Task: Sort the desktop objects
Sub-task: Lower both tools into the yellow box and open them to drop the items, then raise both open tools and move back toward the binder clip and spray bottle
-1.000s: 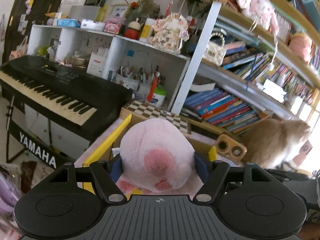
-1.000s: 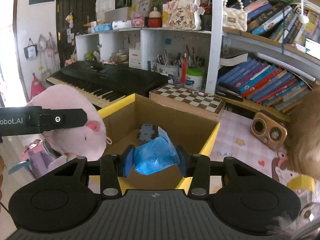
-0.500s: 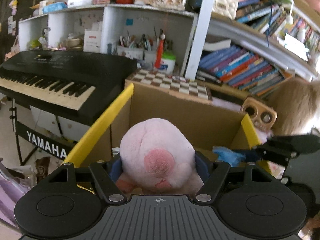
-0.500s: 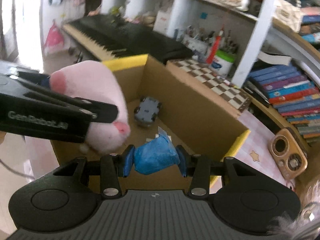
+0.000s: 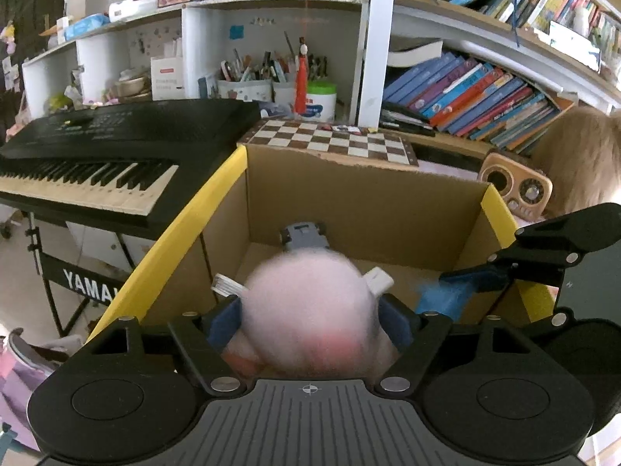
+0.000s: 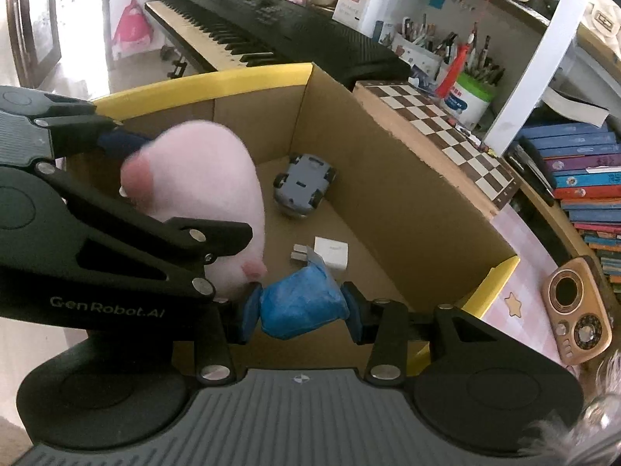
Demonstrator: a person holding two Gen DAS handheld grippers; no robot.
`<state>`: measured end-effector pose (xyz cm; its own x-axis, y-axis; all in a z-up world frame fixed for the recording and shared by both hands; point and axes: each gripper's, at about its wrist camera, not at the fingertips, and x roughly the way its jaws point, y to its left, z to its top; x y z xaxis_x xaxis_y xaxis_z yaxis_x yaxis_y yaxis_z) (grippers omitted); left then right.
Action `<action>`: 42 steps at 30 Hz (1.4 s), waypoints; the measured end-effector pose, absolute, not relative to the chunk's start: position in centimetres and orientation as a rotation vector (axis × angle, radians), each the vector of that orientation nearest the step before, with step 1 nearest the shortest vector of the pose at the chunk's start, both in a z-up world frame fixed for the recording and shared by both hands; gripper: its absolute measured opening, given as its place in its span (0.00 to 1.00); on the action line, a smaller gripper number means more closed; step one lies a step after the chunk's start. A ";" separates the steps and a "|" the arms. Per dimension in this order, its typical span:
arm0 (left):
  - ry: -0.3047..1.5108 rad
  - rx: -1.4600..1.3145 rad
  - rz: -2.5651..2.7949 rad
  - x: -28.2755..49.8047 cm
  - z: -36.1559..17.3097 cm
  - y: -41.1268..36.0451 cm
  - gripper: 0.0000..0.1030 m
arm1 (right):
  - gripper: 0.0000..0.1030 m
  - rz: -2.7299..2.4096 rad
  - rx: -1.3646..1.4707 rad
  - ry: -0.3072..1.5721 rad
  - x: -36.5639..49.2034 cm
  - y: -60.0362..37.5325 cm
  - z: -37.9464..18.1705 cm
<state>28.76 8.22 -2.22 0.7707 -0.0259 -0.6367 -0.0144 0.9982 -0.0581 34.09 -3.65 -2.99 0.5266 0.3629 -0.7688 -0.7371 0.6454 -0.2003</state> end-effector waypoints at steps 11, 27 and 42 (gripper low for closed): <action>0.517 -0.082 0.002 25.4 2.1 8.3 0.94 | 0.68 0.583 -0.314 0.638 33.3 -8.4 0.6; 0.535 -0.162 0.096 19.1 2.3 9.5 1.00 | 0.70 0.350 -0.122 0.538 25.8 -13.4 2.3; 0.592 -0.165 0.047 12.5 0.5 10.3 1.00 | 0.70 0.266 -0.114 0.568 17.1 -12.9 0.0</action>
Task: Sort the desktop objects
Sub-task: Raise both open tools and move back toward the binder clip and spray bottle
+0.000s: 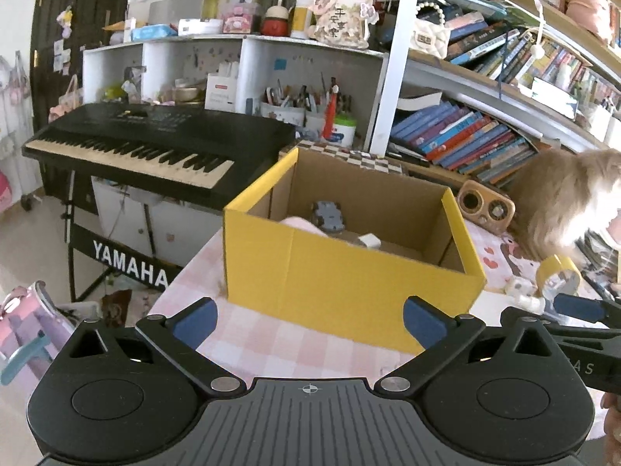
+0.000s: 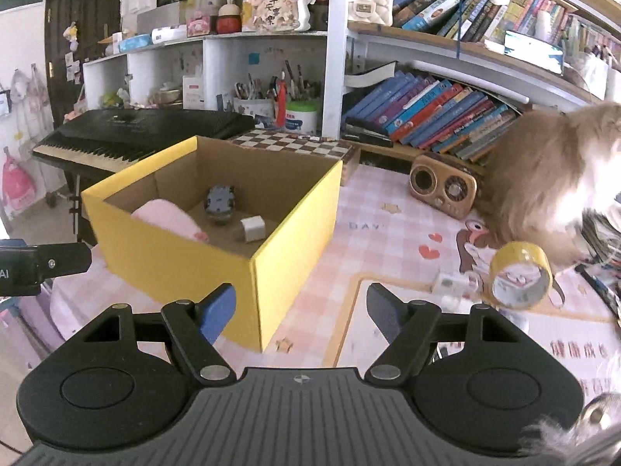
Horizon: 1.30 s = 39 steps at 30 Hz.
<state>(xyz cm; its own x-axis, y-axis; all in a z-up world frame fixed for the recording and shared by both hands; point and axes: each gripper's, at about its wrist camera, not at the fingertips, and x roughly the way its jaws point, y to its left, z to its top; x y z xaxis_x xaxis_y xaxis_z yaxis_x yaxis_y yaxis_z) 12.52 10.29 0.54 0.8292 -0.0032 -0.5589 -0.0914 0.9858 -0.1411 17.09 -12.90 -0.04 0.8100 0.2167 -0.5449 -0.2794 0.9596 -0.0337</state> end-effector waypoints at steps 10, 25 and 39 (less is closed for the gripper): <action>0.583 -0.124 0.020 8.5 0.4 10.4 1.00 | 0.71 0.250 -0.118 0.589 11.4 -12.1 -1.1; 0.677 -0.061 -0.062 4.2 -1.3 8.7 1.00 | 0.74 0.240 -0.098 0.638 5.7 -11.6 -2.6; 0.698 -0.043 -0.136 3.7 -1.6 7.6 1.00 | 0.77 0.166 -0.086 0.654 3.7 -12.7 -2.7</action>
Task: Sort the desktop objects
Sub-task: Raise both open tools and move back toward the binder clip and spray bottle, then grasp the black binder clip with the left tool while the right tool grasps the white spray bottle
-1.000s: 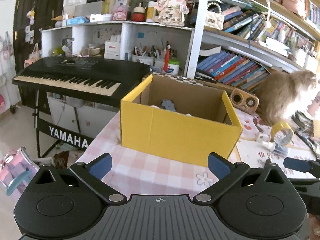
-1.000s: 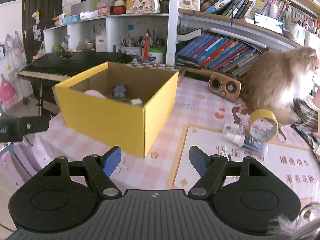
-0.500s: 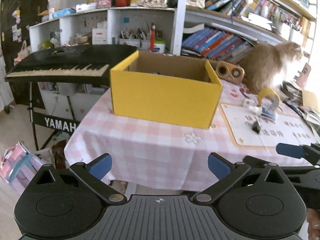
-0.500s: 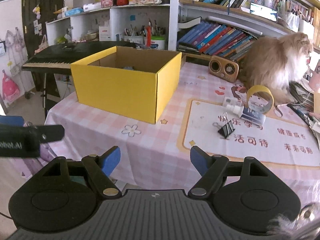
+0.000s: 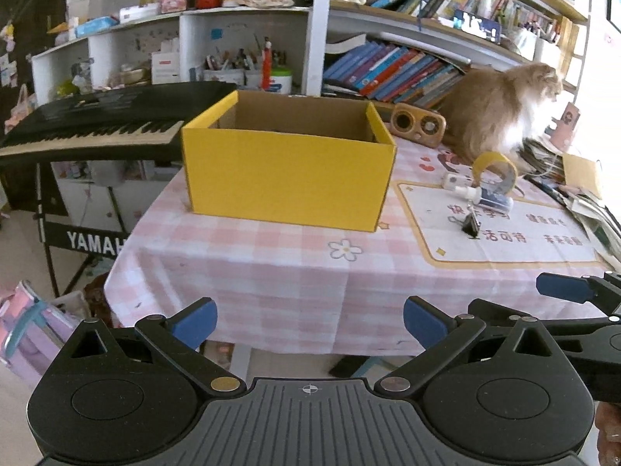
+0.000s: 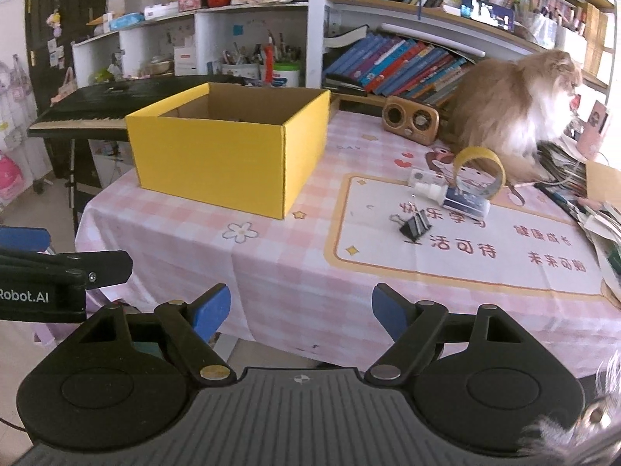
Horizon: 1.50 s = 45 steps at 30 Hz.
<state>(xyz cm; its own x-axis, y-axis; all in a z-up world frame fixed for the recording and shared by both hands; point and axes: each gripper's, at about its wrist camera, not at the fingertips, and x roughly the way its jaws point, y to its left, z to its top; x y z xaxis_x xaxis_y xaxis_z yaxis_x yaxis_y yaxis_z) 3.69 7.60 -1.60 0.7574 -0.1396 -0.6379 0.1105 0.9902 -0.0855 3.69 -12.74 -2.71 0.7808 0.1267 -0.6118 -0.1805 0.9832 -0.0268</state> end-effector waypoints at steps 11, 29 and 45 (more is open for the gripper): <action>0.734 -0.011 -0.204 5.0 -2.2 4.8 1.00 | 0.78 0.079 -0.063 0.690 3.4 -15.4 -3.1; 0.719 0.019 -0.357 9.2 -1.8 -3.9 1.00 | 0.78 -0.049 -0.012 0.717 6.6 -23.4 -3.2; 0.725 0.005 -0.391 14.7 -2.3 -11.4 0.98 | 0.78 -0.095 0.018 0.724 11.3 -31.8 -3.2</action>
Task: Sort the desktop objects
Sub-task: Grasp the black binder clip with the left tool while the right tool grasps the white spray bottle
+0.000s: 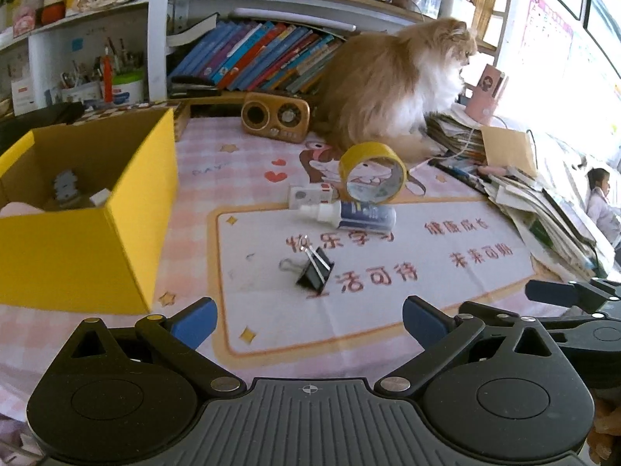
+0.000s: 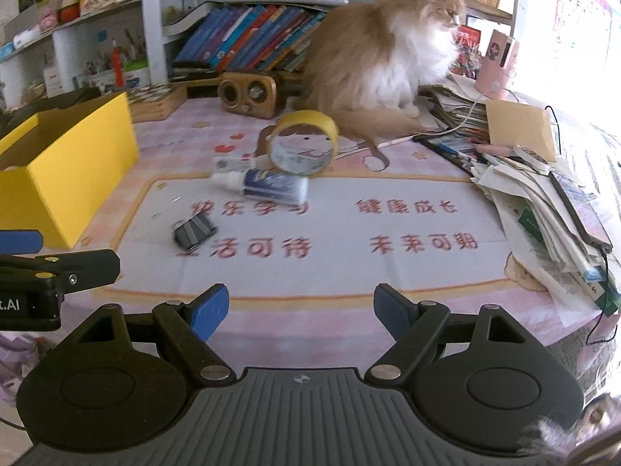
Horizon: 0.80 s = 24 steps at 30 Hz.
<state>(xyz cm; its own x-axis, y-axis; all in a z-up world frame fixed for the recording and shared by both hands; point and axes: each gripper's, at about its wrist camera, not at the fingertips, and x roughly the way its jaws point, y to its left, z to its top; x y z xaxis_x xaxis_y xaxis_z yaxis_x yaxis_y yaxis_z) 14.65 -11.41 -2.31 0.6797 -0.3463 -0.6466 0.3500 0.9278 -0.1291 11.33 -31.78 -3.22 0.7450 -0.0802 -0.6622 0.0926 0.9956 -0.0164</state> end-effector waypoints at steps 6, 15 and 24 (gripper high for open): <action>0.747 0.029 -0.378 16.6 -3.3 -13.4 0.94 | 0.78 -0.085 0.036 0.730 13.4 -34.4 -3.4; 0.774 0.064 -0.347 19.2 -5.0 -15.4 0.59 | 0.78 -0.039 0.052 0.756 16.2 -36.6 -4.1; 0.795 0.076 -0.327 22.3 -6.9 -16.8 0.37 | 0.78 0.014 0.045 0.782 18.8 -37.7 -5.0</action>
